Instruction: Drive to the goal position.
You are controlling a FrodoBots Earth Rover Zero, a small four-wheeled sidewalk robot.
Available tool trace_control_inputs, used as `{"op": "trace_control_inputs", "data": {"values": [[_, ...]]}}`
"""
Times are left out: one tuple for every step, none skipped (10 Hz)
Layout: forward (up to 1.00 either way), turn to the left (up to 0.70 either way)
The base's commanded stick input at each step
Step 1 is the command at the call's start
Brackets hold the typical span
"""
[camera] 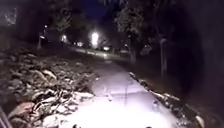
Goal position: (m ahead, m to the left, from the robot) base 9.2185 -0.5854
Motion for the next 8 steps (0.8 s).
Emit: {"op": "trace_control_inputs", "data": {"values": [[0.30, 0.00], [0.30, 0.00], [0.30, 0.00], [0.30, 0.00], [0.30, 0.00], [0.30, 0.00], [0.30, 0.00], [0.30, 0.00]]}}
